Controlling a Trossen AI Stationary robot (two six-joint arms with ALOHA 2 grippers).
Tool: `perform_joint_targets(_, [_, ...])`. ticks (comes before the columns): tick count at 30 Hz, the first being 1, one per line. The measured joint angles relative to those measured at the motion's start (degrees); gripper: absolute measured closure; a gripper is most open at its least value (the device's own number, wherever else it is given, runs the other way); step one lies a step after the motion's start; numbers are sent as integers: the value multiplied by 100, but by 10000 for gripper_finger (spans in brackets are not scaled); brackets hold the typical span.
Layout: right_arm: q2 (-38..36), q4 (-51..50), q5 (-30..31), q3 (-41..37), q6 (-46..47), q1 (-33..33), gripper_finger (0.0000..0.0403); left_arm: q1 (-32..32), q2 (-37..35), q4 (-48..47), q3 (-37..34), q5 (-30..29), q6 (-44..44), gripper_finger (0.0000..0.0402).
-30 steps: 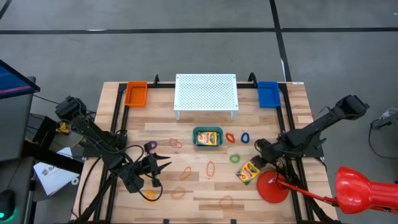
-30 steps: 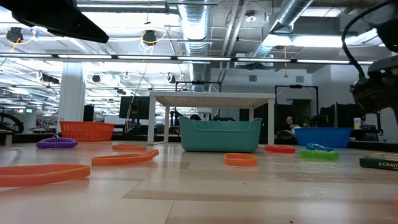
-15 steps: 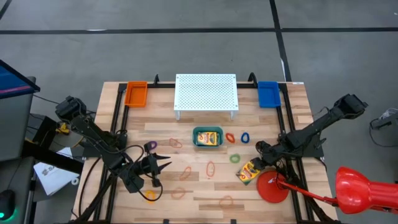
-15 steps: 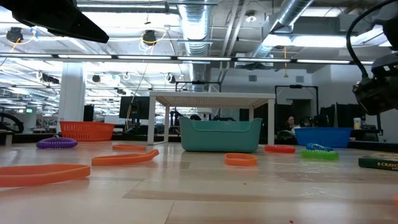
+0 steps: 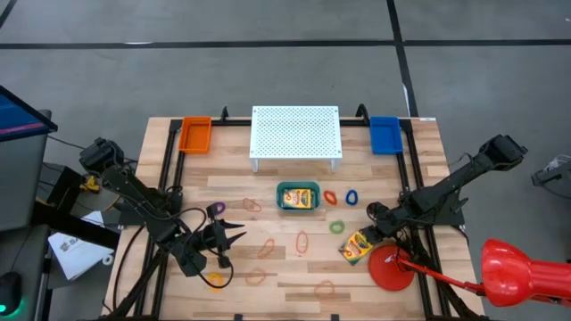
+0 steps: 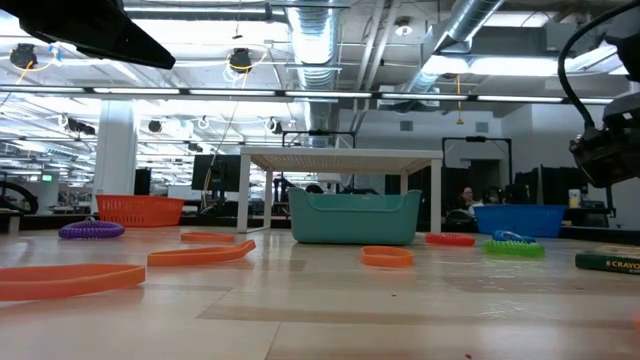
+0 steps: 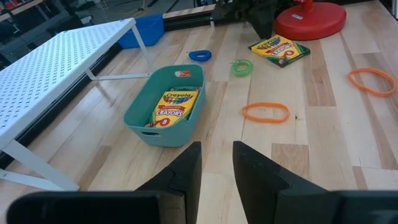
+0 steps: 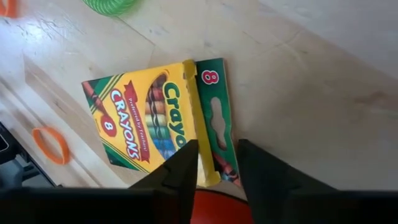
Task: Pick & Place Office Desk Supplies
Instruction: Put the yellow crayon box into the green bin
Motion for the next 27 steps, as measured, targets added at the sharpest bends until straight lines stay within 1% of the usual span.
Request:
perform_joint_targets(4, [23,-10,11,0,-18,0,307,-2,0,0,0,0,0,316])
perform_joint_targets(7, [174,44,13,24,-61,6,317,0,0,0,0,0,0,316])
perform_joint_targets(16, [729,667,2,27,-210,35,347,-2,0,-2,0,2,0,316])
perform_joint_targets(22, [931,891,-67,21,-257,35,396,0,0,-1,0,2,0,316])
perform_joint_targets(27, [935,929,7,13,-214,38,400,0,0,-2,0,2,1,316])
